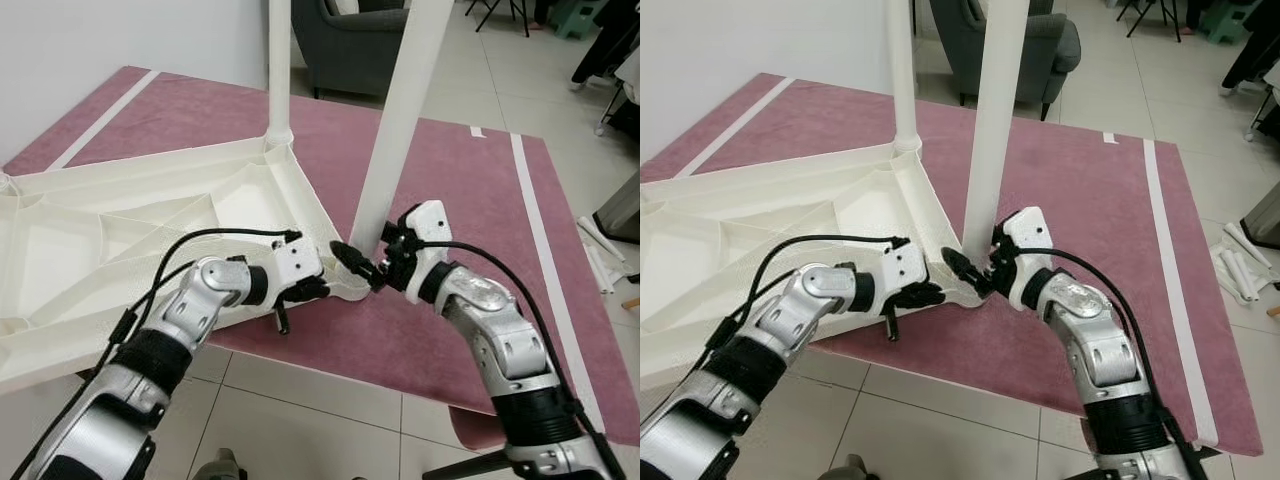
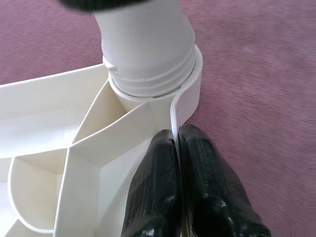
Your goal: Building children table
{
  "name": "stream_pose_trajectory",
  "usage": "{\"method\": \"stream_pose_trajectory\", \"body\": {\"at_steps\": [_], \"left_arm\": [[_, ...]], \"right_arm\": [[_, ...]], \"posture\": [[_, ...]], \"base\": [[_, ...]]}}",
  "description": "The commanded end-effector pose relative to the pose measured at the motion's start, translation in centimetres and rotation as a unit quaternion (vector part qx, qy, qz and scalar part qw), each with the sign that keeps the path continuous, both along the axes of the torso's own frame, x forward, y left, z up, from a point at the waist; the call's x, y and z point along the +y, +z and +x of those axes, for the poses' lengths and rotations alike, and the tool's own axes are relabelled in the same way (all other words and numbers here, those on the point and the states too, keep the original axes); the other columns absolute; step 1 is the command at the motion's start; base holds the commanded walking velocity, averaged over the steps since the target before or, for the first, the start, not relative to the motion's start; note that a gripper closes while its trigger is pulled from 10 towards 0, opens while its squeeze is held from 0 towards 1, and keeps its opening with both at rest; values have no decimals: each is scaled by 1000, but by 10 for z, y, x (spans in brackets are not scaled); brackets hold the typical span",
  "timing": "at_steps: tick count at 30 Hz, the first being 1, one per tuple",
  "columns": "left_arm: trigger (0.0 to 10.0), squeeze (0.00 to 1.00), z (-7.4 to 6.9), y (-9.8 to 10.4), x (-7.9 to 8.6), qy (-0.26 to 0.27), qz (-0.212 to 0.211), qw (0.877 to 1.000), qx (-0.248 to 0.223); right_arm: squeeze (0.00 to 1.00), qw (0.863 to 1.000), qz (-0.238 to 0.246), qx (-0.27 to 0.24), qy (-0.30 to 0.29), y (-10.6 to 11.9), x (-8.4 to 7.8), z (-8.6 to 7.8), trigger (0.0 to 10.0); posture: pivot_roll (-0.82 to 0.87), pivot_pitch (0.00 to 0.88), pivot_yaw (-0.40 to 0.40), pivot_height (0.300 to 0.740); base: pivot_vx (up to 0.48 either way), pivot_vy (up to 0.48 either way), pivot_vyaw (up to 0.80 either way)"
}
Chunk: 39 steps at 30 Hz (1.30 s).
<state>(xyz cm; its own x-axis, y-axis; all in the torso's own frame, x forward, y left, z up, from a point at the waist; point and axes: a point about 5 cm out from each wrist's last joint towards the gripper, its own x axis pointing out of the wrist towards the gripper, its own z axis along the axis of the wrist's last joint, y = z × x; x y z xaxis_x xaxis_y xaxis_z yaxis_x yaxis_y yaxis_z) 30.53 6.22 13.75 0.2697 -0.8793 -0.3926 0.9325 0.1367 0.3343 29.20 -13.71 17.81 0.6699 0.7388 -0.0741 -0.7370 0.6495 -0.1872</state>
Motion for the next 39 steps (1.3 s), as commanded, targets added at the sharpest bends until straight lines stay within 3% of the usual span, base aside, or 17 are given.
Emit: {"method": "stream_pose_trajectory", "body": {"at_steps": [1, 8, 9, 10, 11, 12, 18, 26, 28, 30, 34, 38, 39], "left_arm": [[10000, 0, -12, 16, -6, -94, -1, 995, -17], [10000, 0, -37, 18, 12, -164, 18, 986, 5], [10000, 0, -39, 18, 13, -167, 18, 986, 7], [10000, 0, -39, 18, 13, -167, 18, 986, 7], [10000, 0, -39, 17, 14, -164, 18, 986, 8], [10000, 0, -40, 17, 14, -160, 17, 987, 8], [10000, 0, -37, 18, 7, -136, 1, 991, 4], [10000, 0, -11, 26, -14, -54, -35, 998, -20], [10000, 0, 0, 30, -23, -28, -46, 998, -21], [10000, 0, 3, 31, -26, -21, -47, 998, -22], [10000, 0, 22, 36, -38, 23, -47, 998, -27], [10000, 0, 31, 41, -44, 42, -51, 997, -29], [10000, 0, 38, 44, -48, 66, -53, 996, -34]], "right_arm": [[0, 1000, -16, 11, 14, -4, -6, -2, 10000], [0, 995, -37, 42, 81, -10, -6, -9, 10000], [0, 995, -34, 43, 89, -11, -3, -10, 7686], [0, 995, -34, 43, 89, -11, -3, -10, 7686], [0, 994, -27, 48, 97, -11, 0, -12, 2314], [0, 993, -21, 52, 105, -11, 2, -13, 0], [0, 994, -17, 67, 87, -19, 8, -12, 0], [0, 994, -23, 75, -74, -39, 12, 10, 0], [0, 986, -22, 73, -150, -42, 12, 21, 0], [0, 982, -22, 72, -171, -43, 12, 23, 0], [0, 955, -19, 66, -288, -45, 10, 35, 0], [0, 941, -9, 66, -331, -46, 11, 39, 0], [0, 929, 3, 68, -363, -46, 11, 42, 0]], "posture": [[142, 13, -14, 740], [152, 10, -20, 740], [154, 10, -21, 740], [154, 10, -21, 740], [156, 8, -23, 740], [156, 7, -24, 740], [152, 6, -23, 740], [144, 10, -17, 740], [139, 13, -10, 740], [139, 13, -10, 740], [139, 17, -7, 740], [141, 19, -6, 740], [141, 19, -5, 740]], "base": [[0, 0, 0], [0, 0, 0], [0, 0, 0], [0, 0, 0], [0, 0, 0], [0, 0, 0], [0, 0, 0], [0, 0, 0], [0, 0, 0], [0, 0, 0], [0, 0, 0], [0, 0, 0], [0, 0, 0]]}}
